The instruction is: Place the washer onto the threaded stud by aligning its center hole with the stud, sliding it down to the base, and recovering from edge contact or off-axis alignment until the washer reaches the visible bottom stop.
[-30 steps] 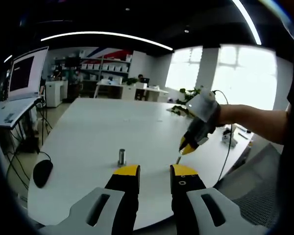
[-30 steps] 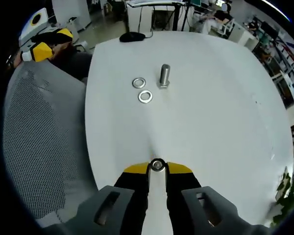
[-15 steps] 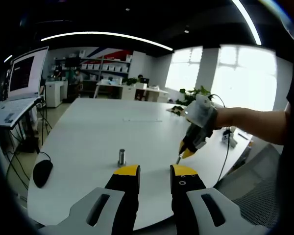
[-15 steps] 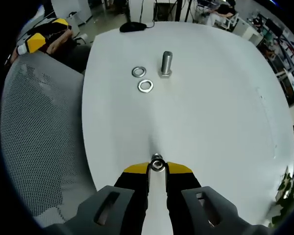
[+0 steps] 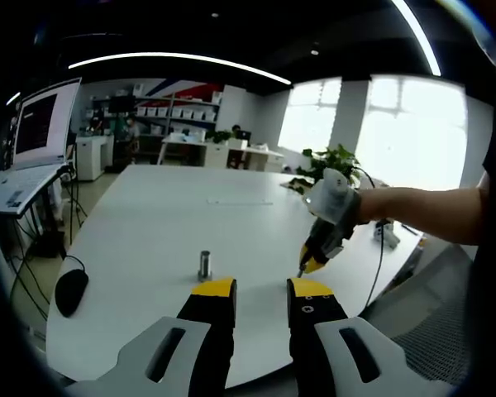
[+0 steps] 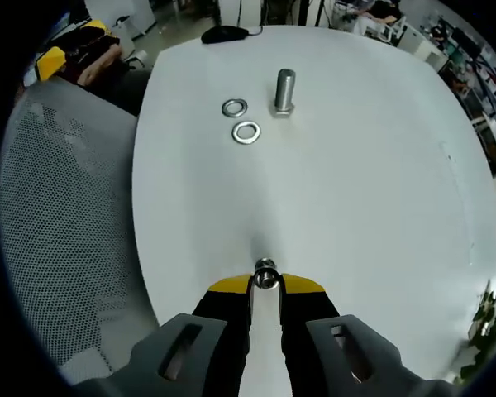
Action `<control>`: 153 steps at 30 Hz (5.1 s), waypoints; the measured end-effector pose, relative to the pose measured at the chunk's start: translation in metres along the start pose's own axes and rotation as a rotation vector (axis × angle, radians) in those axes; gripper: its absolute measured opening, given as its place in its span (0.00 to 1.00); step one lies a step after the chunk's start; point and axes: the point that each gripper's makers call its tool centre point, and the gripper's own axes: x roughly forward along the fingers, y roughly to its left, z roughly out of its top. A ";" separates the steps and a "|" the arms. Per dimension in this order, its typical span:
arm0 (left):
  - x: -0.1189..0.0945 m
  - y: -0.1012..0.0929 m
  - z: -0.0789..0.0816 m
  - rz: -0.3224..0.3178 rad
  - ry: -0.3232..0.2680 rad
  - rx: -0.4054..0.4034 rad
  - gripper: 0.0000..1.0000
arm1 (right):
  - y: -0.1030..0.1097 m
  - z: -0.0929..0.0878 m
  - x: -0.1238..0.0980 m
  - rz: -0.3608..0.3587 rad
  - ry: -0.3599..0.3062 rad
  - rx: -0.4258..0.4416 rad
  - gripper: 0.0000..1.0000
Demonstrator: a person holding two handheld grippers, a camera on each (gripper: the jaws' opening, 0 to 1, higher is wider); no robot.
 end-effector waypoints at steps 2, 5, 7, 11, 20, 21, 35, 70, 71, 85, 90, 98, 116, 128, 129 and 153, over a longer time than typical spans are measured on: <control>0.000 0.000 0.000 -0.001 0.002 0.000 0.22 | 0.000 -0.001 0.005 -0.002 0.003 -0.006 0.13; 0.000 0.000 0.000 -0.001 0.004 0.000 0.22 | 0.000 -0.003 0.010 0.000 0.012 -0.009 0.13; 0.000 0.000 0.000 0.000 0.004 -0.001 0.22 | 0.000 -0.002 0.013 0.001 0.014 -0.011 0.13; 0.000 0.000 0.000 0.000 0.005 -0.001 0.22 | 0.001 -0.004 0.018 0.008 0.025 -0.015 0.13; 0.000 0.000 -0.001 0.003 0.007 -0.003 0.22 | 0.003 -0.006 0.023 0.016 0.035 -0.015 0.13; 0.000 0.000 -0.001 0.003 0.007 -0.003 0.22 | 0.003 -0.006 0.023 0.017 0.035 -0.013 0.13; 0.000 0.000 -0.001 0.004 0.010 -0.004 0.22 | 0.006 -0.007 0.020 0.040 0.022 0.018 0.16; 0.000 0.001 0.000 0.005 0.002 -0.003 0.22 | -0.015 -0.002 0.006 0.001 -0.052 0.093 0.09; 0.000 0.001 0.000 0.005 0.001 -0.003 0.22 | -0.015 -0.002 0.006 0.000 -0.050 0.094 0.09; 0.000 0.000 0.000 0.000 0.000 -0.001 0.22 | -0.012 0.023 -0.010 -0.058 -0.082 0.000 0.19; 0.000 -0.001 0.000 -0.005 0.000 0.002 0.22 | -0.001 0.050 -0.011 -0.006 -0.135 -0.063 0.20; 0.000 -0.001 0.001 -0.004 -0.001 -0.009 0.22 | 0.012 0.083 0.001 0.057 -0.136 -0.168 0.24; -0.002 0.004 0.005 0.017 -0.028 -0.036 0.22 | 0.020 0.116 0.041 0.132 -0.066 -0.297 0.30; -0.003 0.010 0.007 0.035 -0.033 -0.047 0.21 | 0.028 0.139 0.059 0.172 -0.058 -0.349 0.30; -0.004 0.011 0.007 0.035 -0.032 -0.053 0.21 | 0.029 0.140 0.060 0.175 -0.058 -0.352 0.30; -0.005 0.013 0.009 0.044 -0.044 -0.068 0.21 | 0.028 0.147 0.075 0.119 -0.052 -0.428 0.23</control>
